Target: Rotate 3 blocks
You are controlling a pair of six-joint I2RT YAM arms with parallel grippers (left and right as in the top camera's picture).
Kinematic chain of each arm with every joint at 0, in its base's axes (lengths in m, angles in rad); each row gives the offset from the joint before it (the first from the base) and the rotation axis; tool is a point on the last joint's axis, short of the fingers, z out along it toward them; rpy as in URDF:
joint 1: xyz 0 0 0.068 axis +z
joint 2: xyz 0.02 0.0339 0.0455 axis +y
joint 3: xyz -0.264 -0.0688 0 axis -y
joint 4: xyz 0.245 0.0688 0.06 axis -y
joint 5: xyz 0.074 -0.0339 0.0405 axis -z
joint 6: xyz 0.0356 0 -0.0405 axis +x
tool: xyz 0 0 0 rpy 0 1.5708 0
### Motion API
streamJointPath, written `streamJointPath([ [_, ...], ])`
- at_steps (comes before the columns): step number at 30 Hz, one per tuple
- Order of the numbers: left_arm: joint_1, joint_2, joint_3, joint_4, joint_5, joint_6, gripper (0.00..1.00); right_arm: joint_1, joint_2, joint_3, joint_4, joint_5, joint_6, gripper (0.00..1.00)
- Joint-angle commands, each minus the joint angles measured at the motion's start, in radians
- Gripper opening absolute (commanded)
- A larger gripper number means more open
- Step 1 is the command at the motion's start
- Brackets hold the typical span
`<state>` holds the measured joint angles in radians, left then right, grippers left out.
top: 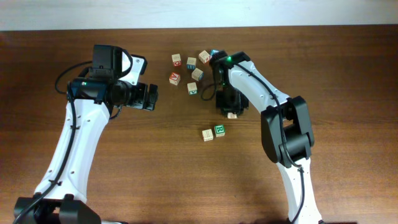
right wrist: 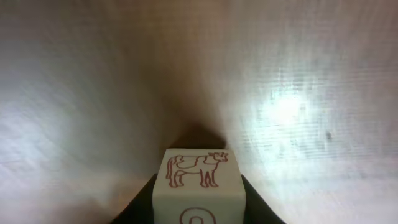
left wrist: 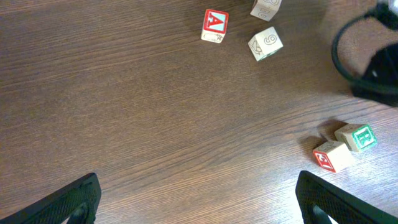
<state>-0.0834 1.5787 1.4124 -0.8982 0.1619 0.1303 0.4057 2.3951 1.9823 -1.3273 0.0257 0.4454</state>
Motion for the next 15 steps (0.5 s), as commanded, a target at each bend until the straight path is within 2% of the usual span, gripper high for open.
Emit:
streamJointPath([
  [1, -0.003, 0.003, 0.023, -0.001, 0.014, -0.012, 0.99, 0.026, 0.013, -0.003, -0.035, -0.029, -0.096, 0.24],
  [7, -0.003, 0.003, 0.023, -0.001, 0.014, -0.012, 0.99, 0.064, 0.013, -0.049, -0.05, -0.052, -0.129, 0.25],
  [8, -0.003, 0.003, 0.023, -0.002, 0.014, -0.012, 0.99, 0.066, 0.013, -0.049, -0.057, -0.052, -0.132, 0.31],
  [11, -0.003, 0.003, 0.023, -0.001, 0.014, -0.012, 0.99, 0.064, 0.01, -0.048, -0.069, -0.074, -0.159, 0.4],
  [12, -0.003, 0.003, 0.023, -0.001, 0.014, -0.012, 0.99, 0.063, 0.006, -0.048, -0.08, -0.074, -0.161, 0.48],
  [15, -0.003, 0.003, 0.023, -0.001, 0.014, -0.012, 0.99, 0.063, -0.016, -0.047, -0.094, -0.074, -0.165, 0.57],
])
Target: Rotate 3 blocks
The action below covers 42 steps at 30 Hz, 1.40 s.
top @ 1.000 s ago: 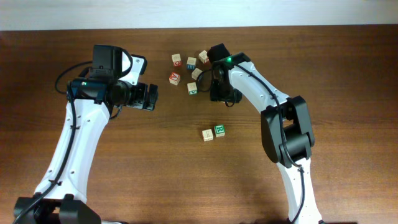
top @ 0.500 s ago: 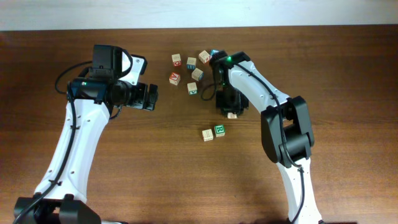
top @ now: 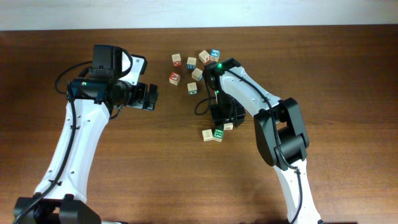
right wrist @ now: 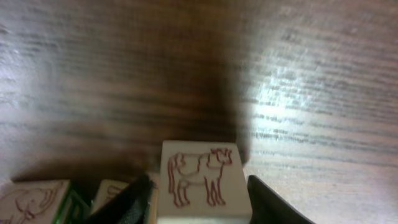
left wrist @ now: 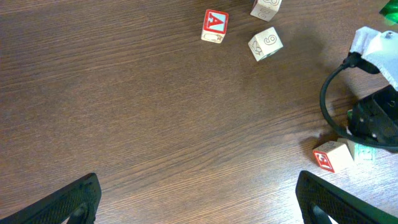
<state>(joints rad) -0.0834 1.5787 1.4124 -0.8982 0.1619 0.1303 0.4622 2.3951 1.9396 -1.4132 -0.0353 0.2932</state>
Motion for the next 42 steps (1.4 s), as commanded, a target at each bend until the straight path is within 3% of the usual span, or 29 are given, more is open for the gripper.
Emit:
streamJointPath([
  [1, -0.003, 0.003, 0.023, -0.002, 0.014, -0.012, 0.99, 0.006, -0.028, 0.0, -0.013, -0.013, -0.014, 0.59],
  [12, -0.003, 0.003, 0.023, -0.001, 0.014, -0.012, 0.99, -0.005, -0.231, 0.228, -0.132, -0.013, -0.013, 0.6],
  [18, -0.003, 0.003, 0.023, -0.002, 0.014, -0.012, 0.99, 0.004, -0.441, 0.193, -0.206, 0.029, 0.063, 0.54],
  [22, -0.003, 0.003, 0.023, -0.001, 0.014, -0.012, 0.99, 0.037, -0.505, 0.043, -0.188, 0.028, 0.098, 0.49],
  [29, -0.003, 0.003, 0.023, -0.002, 0.014, -0.012, 0.99, 0.119, -0.576, -0.332, 0.075, -0.052, 0.127, 0.47],
  [35, -0.003, 0.003, 0.023, -0.001, 0.014, -0.012, 0.99, 0.133, -0.575, -0.579, 0.306, -0.117, 0.117, 0.2],
  [42, -0.003, 0.003, 0.023, -0.001, 0.014, -0.012, 0.99, 0.132, -0.554, -0.676, 0.416, -0.145, 0.096, 0.1],
])
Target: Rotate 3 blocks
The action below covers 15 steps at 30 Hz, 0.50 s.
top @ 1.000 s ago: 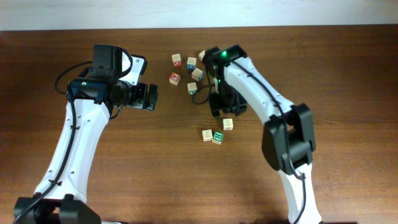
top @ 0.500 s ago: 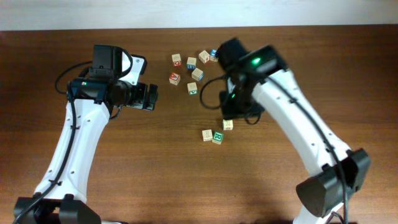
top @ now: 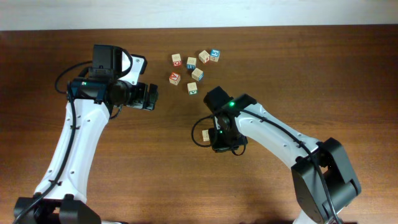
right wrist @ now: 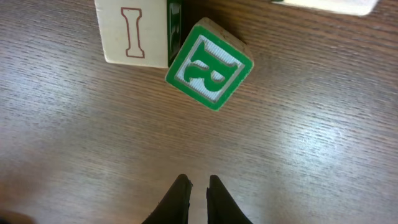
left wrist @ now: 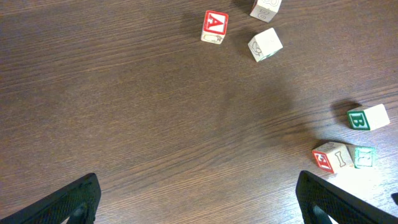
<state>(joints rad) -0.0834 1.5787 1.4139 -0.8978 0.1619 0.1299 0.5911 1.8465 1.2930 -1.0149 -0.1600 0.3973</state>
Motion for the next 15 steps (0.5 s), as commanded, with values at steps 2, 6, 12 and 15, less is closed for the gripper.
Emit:
streamJointPath([
  [2, -0.003, 0.003, 0.021, -0.002, 0.014, -0.012, 0.99, 0.003, -0.005, -0.049, 0.045, -0.02, -0.009, 0.09],
  [6, -0.003, 0.003, 0.021, -0.002, 0.014, -0.012, 0.99, 0.003, -0.005, -0.068, 0.126, -0.016, -0.023, 0.09],
  [12, -0.003, 0.003, 0.021, -0.002, 0.014, -0.012, 0.99, 0.002, 0.018, -0.068, 0.148, -0.013, -0.027, 0.09],
  [15, -0.003, 0.003, 0.021, -0.002, 0.014, -0.012, 0.99, -0.004, 0.031, -0.068, 0.148, -0.013, -0.072, 0.09],
])
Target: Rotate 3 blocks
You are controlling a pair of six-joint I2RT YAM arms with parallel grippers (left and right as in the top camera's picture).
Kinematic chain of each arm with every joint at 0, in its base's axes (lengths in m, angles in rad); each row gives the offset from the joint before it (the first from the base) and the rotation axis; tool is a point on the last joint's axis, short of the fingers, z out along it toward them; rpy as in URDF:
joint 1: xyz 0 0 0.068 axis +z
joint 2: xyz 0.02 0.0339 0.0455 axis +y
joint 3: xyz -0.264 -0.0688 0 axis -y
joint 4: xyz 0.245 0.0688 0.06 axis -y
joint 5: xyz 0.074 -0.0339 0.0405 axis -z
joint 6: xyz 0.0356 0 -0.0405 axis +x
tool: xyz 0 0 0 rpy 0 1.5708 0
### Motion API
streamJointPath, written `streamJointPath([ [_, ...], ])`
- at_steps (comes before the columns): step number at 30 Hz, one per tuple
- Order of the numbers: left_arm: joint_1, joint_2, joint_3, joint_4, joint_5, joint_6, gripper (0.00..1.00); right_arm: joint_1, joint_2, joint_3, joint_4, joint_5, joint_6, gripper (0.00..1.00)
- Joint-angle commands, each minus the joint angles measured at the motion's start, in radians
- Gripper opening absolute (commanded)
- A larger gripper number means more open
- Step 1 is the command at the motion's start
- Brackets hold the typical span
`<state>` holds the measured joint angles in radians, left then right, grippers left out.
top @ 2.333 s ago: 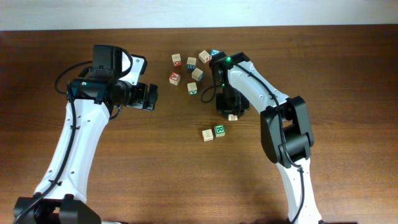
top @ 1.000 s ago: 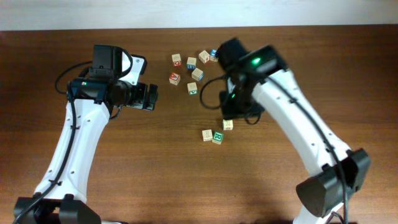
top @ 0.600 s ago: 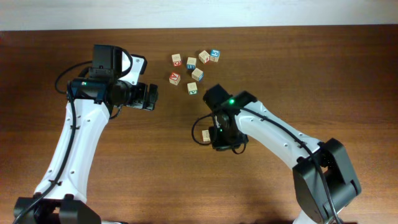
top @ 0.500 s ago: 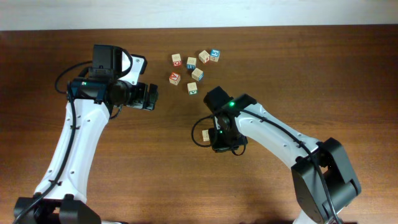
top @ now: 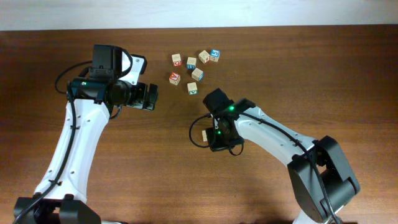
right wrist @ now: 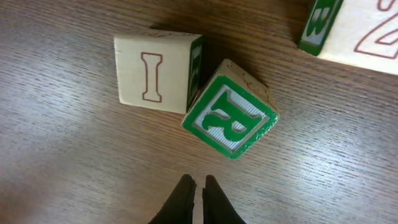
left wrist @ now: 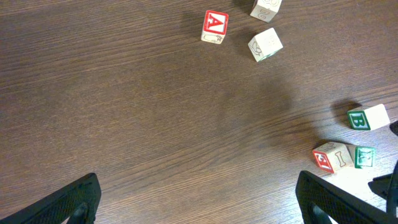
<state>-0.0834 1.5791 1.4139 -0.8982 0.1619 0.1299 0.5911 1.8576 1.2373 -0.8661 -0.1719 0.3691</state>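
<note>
In the right wrist view a cream block with a red I [right wrist: 158, 78] lies flat, and a green R block [right wrist: 230, 117] leans cornerwise against its side. A third block with a green B side [right wrist: 348, 31] stands apart at the upper right. My right gripper [right wrist: 198, 182] is shut and empty, just short of the R block. In the left wrist view the same three appear as the I block [left wrist: 331, 157], R block [left wrist: 362, 156] and B block [left wrist: 368, 117]. My left gripper [left wrist: 198, 190] hangs open, far from them.
Several more letter blocks [top: 193, 68] sit in a loose cluster at the back of the brown table [top: 124, 162]. A red A block [left wrist: 215, 25] and a cream block [left wrist: 265, 45] lie ahead of the left gripper.
My right gripper has shifted a little towards the I and R blocks, which now sit lower in its view. It stays shut. The blocks and left arm have not moved.
My right gripper first held a cow-picture block above the table. Then it had that block down beside the pair of blocks. Later the block stood free with its B side showing, and the gripper was shut and empty by the R block, where it remains.
</note>
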Motion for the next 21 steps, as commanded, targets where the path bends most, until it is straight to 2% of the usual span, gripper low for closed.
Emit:
streamJointPath([
  [1, -0.003, 0.003, 0.021, -0.001, 0.014, -0.012, 0.99, -0.011, 0.028, -0.013, 0.001, -0.002, -0.048, 0.09],
  [21, -0.003, 0.003, 0.021, -0.001, 0.014, -0.012, 0.99, -0.069, 0.066, -0.013, 0.073, 0.051, -0.13, 0.08],
])
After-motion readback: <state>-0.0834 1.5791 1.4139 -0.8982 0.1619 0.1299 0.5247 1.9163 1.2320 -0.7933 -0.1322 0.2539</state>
